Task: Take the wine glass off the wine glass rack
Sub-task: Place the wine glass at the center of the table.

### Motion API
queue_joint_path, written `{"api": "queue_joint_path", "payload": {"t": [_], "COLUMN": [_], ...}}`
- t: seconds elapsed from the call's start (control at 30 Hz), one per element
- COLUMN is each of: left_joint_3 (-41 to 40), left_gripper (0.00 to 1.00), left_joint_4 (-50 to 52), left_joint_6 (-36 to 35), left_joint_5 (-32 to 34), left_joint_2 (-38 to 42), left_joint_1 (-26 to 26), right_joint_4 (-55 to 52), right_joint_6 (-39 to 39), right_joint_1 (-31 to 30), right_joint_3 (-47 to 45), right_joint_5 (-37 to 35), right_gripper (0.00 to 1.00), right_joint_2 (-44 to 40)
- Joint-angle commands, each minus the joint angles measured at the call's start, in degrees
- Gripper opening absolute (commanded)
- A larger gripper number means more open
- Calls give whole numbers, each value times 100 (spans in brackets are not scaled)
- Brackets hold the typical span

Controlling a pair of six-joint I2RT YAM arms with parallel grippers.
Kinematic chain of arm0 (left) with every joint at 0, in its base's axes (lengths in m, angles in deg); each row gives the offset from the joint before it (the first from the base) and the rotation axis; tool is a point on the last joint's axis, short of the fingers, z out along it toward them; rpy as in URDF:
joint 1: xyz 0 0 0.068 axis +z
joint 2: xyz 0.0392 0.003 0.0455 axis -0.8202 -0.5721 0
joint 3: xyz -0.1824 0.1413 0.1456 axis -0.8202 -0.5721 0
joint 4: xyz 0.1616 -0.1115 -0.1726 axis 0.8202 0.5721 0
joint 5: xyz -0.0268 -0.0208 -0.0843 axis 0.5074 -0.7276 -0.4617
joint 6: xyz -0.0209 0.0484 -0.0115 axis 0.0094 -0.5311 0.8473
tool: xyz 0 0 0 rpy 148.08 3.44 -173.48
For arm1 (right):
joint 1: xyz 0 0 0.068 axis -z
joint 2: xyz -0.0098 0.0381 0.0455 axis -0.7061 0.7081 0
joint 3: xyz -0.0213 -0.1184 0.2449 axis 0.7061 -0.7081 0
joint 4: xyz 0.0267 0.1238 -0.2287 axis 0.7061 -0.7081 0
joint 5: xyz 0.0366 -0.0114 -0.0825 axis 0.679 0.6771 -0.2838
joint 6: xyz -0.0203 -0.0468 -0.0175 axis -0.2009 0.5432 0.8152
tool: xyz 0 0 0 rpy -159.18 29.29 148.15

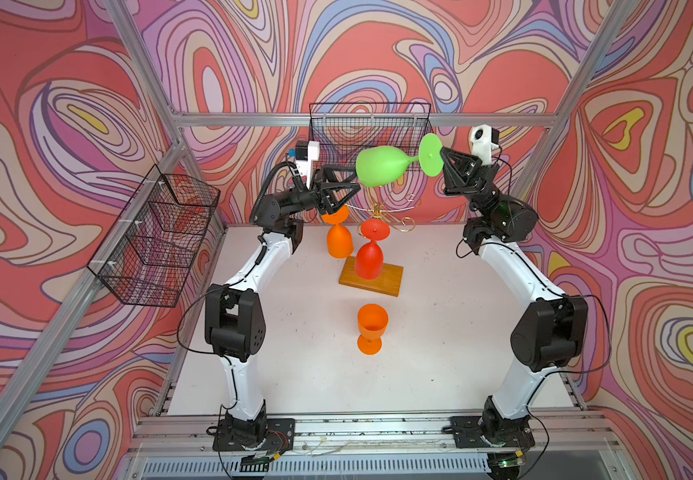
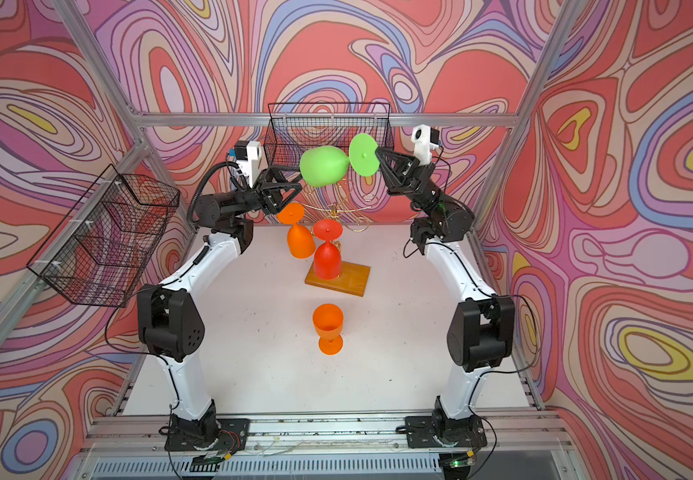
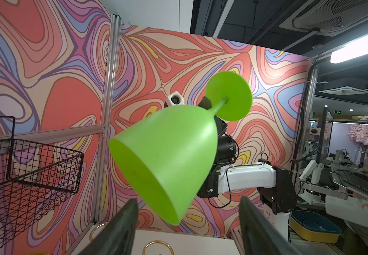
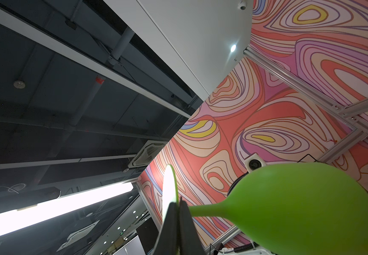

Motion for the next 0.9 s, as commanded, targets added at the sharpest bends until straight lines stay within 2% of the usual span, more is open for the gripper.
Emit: {"api": "queue_joint_path", "payload": {"t": [0.0,0.4,0.6,0.87], "left_joint_3": [215,836,761,561], "left_gripper": [71,63,55,32], "left_joint_4": [-365,-360,-367,-374], "left_joint_6": [139,339,339,264], "left_joint_5": [-49,-99,-126,-152], "left_joint_2": [-18,-318,-311,-197], "left_joint_1": [47,-91,-135,-135], "right_joint_4": [143,187,187,187], "right_joint_6": [-41,-50,-41,-24], "right_joint_1": [-34,-87,-96,-89], "right_joint_3": [194,190,189,164], "right_joint_5": [-50,-129,-134,-122], "right_gripper": [0,0,0,0], "right_joint_2": [16,165,201,279]}}
